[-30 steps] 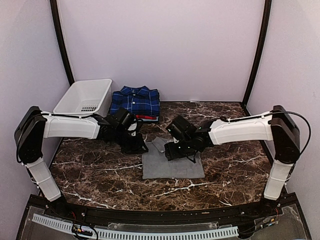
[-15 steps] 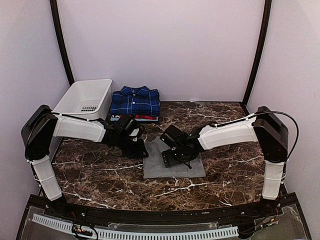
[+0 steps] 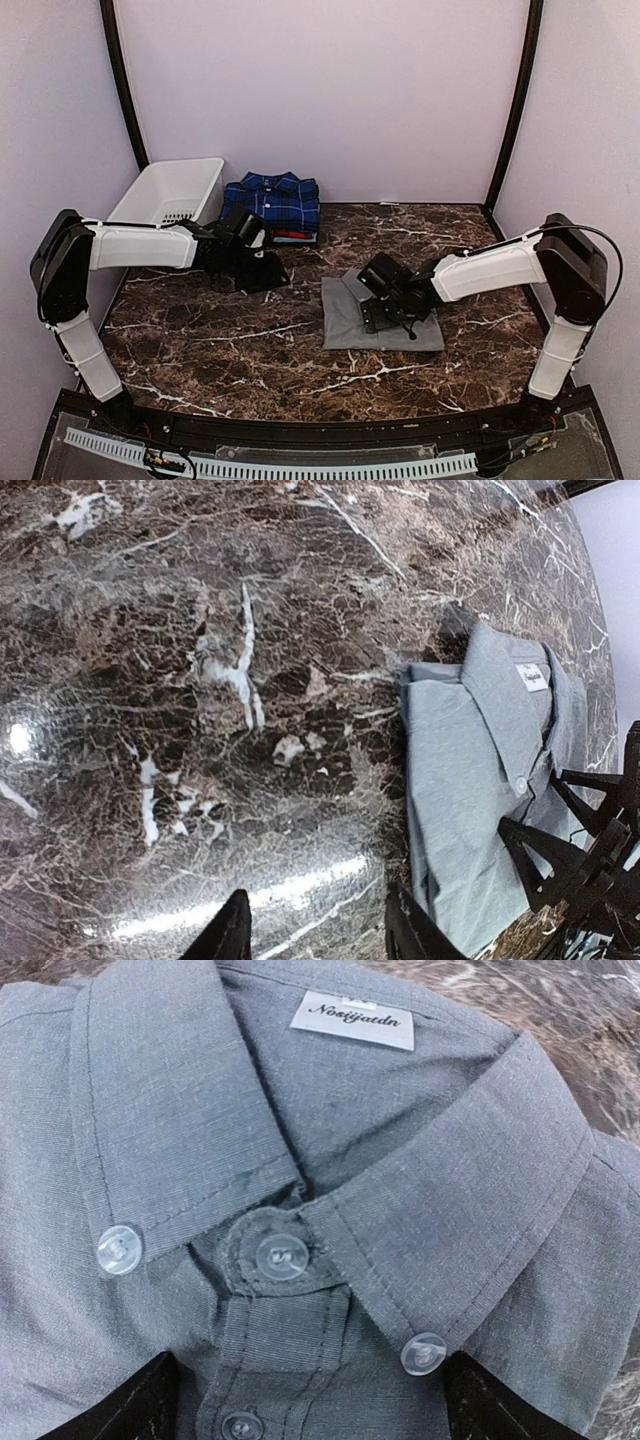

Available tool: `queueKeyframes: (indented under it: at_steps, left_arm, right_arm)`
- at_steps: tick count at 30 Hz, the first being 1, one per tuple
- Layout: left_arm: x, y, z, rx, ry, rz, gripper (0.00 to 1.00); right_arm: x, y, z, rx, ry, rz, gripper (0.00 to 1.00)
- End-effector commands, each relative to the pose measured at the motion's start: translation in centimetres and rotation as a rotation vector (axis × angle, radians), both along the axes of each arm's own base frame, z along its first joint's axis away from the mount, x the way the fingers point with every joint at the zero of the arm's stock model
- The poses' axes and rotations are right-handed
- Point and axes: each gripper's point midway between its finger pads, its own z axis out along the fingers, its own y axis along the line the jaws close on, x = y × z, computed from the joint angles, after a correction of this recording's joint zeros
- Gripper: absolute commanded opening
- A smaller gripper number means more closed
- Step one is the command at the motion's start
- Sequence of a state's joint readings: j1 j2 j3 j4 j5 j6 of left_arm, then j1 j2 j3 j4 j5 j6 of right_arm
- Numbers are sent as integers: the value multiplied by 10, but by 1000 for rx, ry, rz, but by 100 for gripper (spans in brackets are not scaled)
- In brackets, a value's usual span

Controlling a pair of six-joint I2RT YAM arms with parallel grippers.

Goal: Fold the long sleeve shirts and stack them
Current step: Move the square-folded shirt to the center of the board.

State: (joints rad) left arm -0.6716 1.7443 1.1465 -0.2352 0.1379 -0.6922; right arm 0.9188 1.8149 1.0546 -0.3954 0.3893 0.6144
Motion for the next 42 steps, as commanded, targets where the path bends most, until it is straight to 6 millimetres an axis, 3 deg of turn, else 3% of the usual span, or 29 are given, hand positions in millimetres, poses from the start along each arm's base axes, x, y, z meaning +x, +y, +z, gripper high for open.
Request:
queueKeyframes:
  at_steps: [1, 11, 18, 21, 25, 31, 32, 35, 42]
  left_arm:
    - [18, 3, 20, -15, -46, 31, 45]
    - [35, 7, 16, -35, -26, 60, 45]
    - [44, 9, 11, -57, -22, 97, 46]
    - [54, 7, 8, -84, -27, 135, 46]
    - [72, 8, 9, -162, -37, 239, 47]
    - [101, 19, 17, -422, -84, 513, 49]
    - [100, 23, 9, -432, -78, 544, 49]
    - [115, 30, 11, -513, -126, 652, 52]
    - [141, 39, -13, -598, -159, 787, 54]
  right_arm:
    - [-3, -51, -13, -115, 17, -29, 89]
    - [-1, -108, -16, -133, 22, -80, 89]
    - [2, -116, 7, -29, 8, -97, 90]
    - [6, -110, 29, 26, -25, -89, 90]
    - [15, -87, 70, 159, -82, -47, 91]
    - [21, -56, 137, 390, -193, 21, 93]
    - [22, -54, 145, 414, -213, 24, 94]
    - [21, -50, 173, 489, -274, 44, 95]
    - [10, -52, 217, 603, -381, 74, 95]
